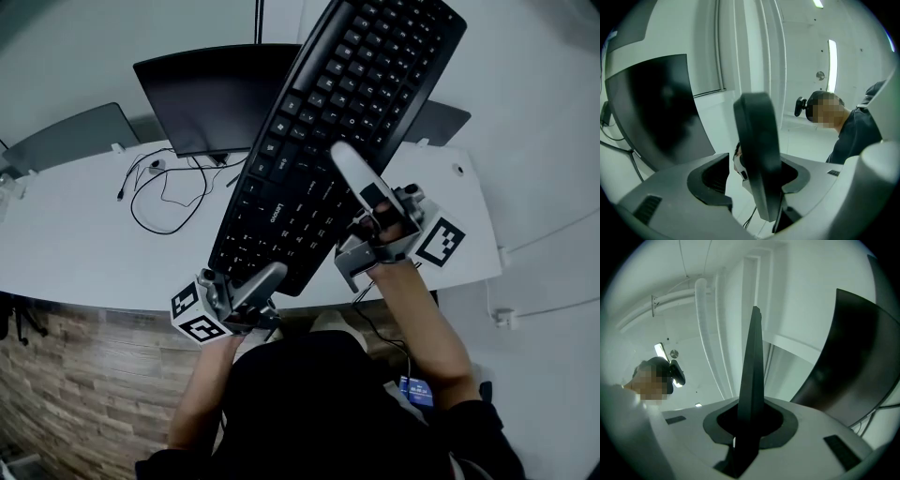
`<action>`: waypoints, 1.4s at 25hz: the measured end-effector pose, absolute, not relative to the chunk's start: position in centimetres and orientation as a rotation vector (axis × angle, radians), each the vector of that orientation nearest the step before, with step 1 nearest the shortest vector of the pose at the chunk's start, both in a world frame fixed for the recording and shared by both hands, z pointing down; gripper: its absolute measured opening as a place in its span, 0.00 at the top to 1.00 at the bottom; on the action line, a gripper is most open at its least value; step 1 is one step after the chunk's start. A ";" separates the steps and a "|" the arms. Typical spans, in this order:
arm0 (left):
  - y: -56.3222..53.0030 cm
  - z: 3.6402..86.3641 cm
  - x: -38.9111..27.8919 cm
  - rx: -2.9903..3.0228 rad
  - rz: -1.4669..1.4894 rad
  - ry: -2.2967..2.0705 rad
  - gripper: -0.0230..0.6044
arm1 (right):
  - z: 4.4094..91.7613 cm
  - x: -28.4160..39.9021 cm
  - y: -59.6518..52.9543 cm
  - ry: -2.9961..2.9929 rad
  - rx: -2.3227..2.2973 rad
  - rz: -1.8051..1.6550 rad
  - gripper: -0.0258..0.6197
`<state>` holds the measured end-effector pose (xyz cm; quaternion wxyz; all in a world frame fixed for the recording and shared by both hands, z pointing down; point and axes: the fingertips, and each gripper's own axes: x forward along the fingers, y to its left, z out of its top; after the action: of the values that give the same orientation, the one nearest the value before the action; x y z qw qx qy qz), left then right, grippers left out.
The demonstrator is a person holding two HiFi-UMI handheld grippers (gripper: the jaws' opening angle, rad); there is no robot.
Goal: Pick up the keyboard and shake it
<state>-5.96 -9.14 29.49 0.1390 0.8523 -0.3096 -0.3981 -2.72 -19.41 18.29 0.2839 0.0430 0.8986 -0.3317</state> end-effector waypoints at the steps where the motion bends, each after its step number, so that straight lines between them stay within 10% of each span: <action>1: -9.2 29.5 -5.9 2.463 -1.156 -0.884 0.53 | 18.4 -2.8 -19.5 2.389 0.117 -0.898 0.84; 13: -8.6 29.0 -7.1 2.402 -1.374 -0.866 0.74 | 20.0 -2.3 -19.7 2.310 0.098 -0.936 0.84; 35: -9.7 31.2 -7.9 2.183 -1.467 -0.683 0.81 | 21.2 -2.1 -19.6 2.296 0.126 -0.914 0.84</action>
<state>-7.89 -9.65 31.17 0.2103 0.7854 -0.2457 -0.5278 -2.12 -19.60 21.23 0.3272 0.0481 0.8768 -0.3491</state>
